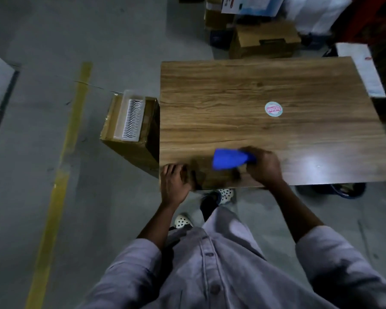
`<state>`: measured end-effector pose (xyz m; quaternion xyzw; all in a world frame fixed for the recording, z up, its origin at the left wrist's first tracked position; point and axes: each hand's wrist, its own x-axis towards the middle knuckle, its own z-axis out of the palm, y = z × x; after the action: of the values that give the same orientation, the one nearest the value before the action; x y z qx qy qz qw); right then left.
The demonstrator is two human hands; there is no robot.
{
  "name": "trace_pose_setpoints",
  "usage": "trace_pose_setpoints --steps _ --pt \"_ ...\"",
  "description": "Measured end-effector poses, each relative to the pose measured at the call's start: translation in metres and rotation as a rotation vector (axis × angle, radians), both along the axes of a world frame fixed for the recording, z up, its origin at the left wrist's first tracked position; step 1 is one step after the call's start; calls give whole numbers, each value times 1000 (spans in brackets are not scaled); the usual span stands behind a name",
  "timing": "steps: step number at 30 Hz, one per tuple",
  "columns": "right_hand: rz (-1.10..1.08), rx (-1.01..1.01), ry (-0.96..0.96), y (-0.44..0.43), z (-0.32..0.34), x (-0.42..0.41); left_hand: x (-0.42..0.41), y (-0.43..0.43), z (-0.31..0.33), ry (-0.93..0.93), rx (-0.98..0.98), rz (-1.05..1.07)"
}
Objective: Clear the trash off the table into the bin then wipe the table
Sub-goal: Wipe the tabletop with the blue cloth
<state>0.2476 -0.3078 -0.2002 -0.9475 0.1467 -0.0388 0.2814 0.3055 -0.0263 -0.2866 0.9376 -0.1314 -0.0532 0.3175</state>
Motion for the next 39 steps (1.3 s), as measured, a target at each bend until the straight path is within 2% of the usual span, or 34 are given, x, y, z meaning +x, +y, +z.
trace_pose_setpoints --steps 2,6,9,11,14,19,22,25,26,28,31,33,35,37,39 --pt "-215 -33 106 -22 -8 19 -4 4 -1 12 13 -3" --pt "-329 -20 640 -20 -65 37 -7 13 -3 31 3 3" --pt "-416 0 728 33 -91 53 -11 24 1 21 -18 26" --pt "-322 -65 709 70 -92 66 -13 31 2 37 -28 43" --pt "-57 -263 681 114 -94 65 -14 38 3 35 -37 69" --pt "396 -456 618 149 -91 29 -13 37 7 -7 -37 68" --pt "634 -390 634 150 -81 1 -7 33 6 -5 -33 47" --pt "735 -96 527 123 -59 -12 -1 27 6 -1 -37 15" --pt "683 -10 486 110 -49 -14 0 26 6 -8 -42 15" --pt "383 58 427 80 -26 -15 4 26 4 -16 -54 24" --pt "-104 34 206 34 1 -14 5 26 0 15 -56 52" --pt "-286 -48 131 8 0 -11 4 28 -2 24 -57 53" --pt "-361 -77 272 -15 -24 -5 4 30 -2 24 -65 50" --pt "-363 -54 571 -15 -56 0 4 32 -1 35 -61 56" --pt "-416 -90 759 7 -85 9 3 35 0 44 -50 77"
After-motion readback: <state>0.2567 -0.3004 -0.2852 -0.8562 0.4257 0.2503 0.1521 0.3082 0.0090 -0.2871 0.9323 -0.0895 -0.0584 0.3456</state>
